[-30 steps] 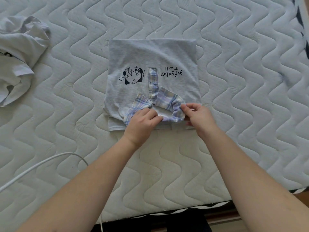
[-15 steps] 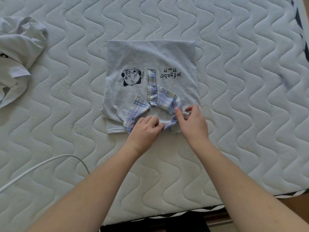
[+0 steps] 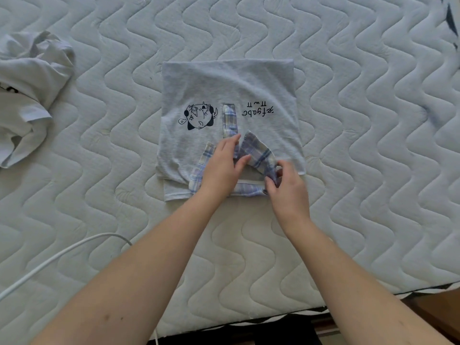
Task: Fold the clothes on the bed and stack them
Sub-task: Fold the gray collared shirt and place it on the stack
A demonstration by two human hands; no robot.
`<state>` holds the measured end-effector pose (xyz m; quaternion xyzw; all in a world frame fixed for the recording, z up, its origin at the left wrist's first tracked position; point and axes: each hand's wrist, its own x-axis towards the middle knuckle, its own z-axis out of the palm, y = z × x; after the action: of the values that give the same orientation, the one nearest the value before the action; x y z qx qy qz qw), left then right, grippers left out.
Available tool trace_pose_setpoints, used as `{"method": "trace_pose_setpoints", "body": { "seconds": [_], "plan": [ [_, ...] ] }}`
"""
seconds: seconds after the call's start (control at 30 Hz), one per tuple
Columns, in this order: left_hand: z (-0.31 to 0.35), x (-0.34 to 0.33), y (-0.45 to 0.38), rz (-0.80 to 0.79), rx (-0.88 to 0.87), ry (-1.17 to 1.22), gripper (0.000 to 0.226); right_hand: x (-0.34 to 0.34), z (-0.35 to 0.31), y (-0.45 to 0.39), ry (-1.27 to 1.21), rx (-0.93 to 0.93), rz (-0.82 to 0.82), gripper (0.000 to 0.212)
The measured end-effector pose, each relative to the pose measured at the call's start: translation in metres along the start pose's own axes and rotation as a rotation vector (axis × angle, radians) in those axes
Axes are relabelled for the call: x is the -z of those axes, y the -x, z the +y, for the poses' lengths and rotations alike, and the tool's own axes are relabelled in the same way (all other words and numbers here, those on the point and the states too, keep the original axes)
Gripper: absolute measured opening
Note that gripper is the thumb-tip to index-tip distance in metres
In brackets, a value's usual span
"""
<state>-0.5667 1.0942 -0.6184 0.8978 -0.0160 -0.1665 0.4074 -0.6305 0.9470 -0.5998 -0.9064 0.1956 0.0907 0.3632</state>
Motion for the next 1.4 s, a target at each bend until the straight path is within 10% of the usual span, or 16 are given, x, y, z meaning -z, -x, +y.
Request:
{"method": "trace_pose_setpoints", "body": {
  "seconds": [0.3,0.77,0.93,1.13,1.4],
  "plan": [
    [-0.004,0.015,-0.025,-0.312,0.087,0.144,0.038,-0.007,0.023,0.012,0.066,-0.180,-0.102,0.069],
    [-0.003,0.003,0.008,0.183,-0.059,0.076,0.036,-0.011,0.043,0.031,-0.072,-0.137,0.083,0.062],
    [-0.050,0.036,0.041,0.373,0.157,0.030,0.016,-0.014,0.036,0.023,-0.234,-0.302,0.065,0.047],
    [-0.082,0.037,0.071,0.106,0.727,0.354,0.051,-0.015,0.029,0.000,-0.328,-0.576,-0.124,0.040],
    [-0.066,0.027,0.069,0.115,0.781,0.715,0.019,-0.015,0.016,-0.015,-0.769,-0.677,-0.112,0.012]
  ]
}}
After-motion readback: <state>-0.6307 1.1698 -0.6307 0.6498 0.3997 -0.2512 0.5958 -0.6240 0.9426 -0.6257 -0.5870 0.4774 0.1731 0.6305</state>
